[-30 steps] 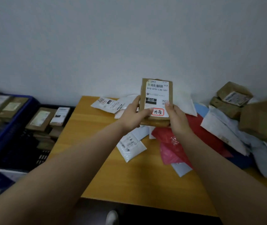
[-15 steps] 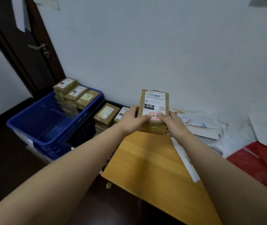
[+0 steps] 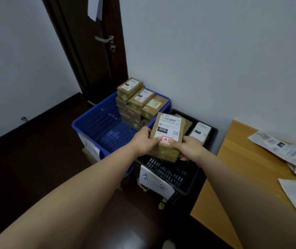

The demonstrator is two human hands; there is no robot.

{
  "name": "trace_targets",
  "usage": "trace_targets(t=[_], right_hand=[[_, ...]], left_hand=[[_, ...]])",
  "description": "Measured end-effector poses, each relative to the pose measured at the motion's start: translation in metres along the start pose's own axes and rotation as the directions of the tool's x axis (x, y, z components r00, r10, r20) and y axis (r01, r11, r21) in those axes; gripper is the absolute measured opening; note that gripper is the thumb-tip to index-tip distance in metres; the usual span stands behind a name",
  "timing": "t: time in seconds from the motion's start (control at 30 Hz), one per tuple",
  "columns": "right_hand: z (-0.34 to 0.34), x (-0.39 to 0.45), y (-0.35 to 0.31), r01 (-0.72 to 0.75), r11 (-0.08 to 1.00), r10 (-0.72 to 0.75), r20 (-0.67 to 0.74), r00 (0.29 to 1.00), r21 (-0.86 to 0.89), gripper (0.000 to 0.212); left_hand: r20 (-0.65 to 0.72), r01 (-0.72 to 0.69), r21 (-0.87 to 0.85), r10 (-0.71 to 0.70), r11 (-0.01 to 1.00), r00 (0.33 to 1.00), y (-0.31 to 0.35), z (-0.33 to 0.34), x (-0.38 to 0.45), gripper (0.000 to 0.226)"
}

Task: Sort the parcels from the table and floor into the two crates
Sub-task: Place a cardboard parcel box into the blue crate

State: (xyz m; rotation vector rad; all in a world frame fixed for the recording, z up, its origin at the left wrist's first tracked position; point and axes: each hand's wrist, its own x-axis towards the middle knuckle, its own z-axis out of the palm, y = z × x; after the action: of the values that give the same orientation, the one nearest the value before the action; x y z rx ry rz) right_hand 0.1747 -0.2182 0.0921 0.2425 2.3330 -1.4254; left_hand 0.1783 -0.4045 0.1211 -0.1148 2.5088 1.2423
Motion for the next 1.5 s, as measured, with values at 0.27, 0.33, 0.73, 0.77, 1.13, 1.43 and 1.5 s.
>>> trace_targets(t=[0.27, 0.33, 0.73, 0.77, 1.13, 1.43, 1.5], right_hand=[[0.067, 0.101, -0.043, -0.088, 0.993, 0.098, 0.129, 0.987, -0.083, 0.054], [0.079, 0.131, -0.056, -0.110, 0.988, 0.126, 0.165, 0.978, -0.106, 0.055], [0.148, 0.275, -0.142, -0.184, 0.960, 0.246, 0.319, 0.915, -0.213, 0.051], [0.154, 0.282, -0.144, -0.199, 0.958, 0.257, 0.316, 0.913, -0.204, 0.048], [0.264, 0.341, -0.151, -0.447, 0.895, 0.442, 0.114, 0.890, 0.014, 0.042], [0.337, 0.391, -0.127, -0.521, 0.838, 0.529, -0.008, 0.849, 0.162, 0.039], [0.346, 0.407, -0.112, -0.515, 0.839, 0.532, -0.064, 0.844, 0.176, 0.041]], left_hand=[[0.042, 0.102, 0.104, -0.107, 0.989, 0.993, -0.051, -0.071, 0.079, 0.039], [0.045, 0.123, 0.119, -0.129, 0.985, 0.991, -0.061, -0.090, 0.105, 0.036], [0.040, 0.220, 0.188, -0.232, 0.957, 0.972, -0.116, -0.205, 0.225, 0.038], [0.053, 0.221, 0.189, -0.235, 0.957, 0.971, -0.123, -0.209, 0.236, 0.037], [0.395, 0.129, 0.287, -0.240, 0.949, 0.887, -0.207, -0.271, 0.342, 0.026], [0.514, 0.075, 0.311, -0.234, 0.947, 0.825, -0.273, -0.276, 0.405, 0.028], [0.533, 0.069, 0.297, -0.226, 0.952, 0.815, -0.286, -0.267, 0.420, 0.031]])
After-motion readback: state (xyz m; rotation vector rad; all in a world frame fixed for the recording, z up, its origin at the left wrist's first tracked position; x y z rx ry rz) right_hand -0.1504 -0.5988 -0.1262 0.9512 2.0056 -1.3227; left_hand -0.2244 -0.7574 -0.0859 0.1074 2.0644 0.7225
